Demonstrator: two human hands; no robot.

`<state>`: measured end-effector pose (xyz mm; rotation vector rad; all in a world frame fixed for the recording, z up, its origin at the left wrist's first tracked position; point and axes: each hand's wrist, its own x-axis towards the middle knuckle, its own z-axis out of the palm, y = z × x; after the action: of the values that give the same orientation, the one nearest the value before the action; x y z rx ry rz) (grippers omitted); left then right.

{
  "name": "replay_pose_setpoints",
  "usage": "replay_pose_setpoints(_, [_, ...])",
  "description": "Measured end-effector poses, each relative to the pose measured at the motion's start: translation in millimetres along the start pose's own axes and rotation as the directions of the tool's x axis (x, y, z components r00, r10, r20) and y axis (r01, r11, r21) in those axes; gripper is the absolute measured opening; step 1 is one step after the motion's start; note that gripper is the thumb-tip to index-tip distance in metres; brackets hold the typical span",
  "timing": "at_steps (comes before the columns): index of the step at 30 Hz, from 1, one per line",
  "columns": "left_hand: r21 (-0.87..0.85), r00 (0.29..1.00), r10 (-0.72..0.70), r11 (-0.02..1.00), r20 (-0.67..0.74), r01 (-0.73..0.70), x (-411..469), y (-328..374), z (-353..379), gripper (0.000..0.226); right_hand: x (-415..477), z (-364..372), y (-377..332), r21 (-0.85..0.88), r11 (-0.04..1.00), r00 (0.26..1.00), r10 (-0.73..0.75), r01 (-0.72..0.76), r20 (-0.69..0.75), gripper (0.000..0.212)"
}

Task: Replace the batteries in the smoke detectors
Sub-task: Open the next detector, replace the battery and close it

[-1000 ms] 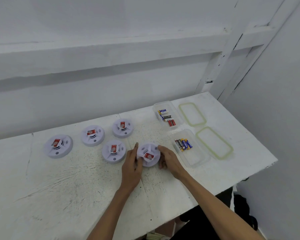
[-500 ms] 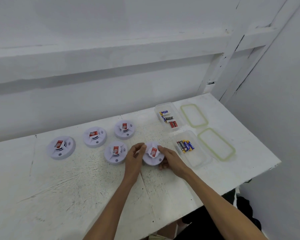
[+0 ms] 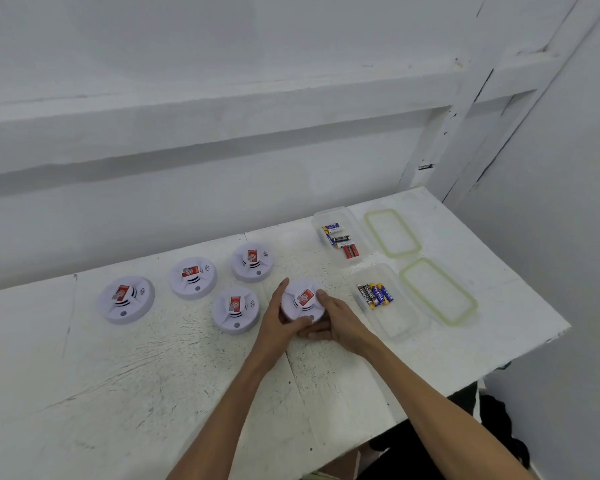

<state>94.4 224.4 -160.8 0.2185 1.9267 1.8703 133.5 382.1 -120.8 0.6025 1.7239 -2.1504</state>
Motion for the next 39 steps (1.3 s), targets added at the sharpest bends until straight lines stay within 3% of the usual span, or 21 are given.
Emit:
replay_pose_setpoints(18, [-0.01, 0.997, -0.077, 0.997, -0.03, 0.076, 8.7, 7.7, 6.8, 0.091, -5.9, 3.6, 2.2, -0.05, 0.998, 0.999, -0.033, 0.032, -0.016, 0.048])
replay_pose_setpoints(39, [0.013, 1.0, -0.029, 0.999, 0.012, 0.029, 5.9, 5.9, 5.3, 0.097, -3.8, 3.7, 8.0, -0.093, 0.993, 0.994, -0.083, 0.076, -0.067, 0.051])
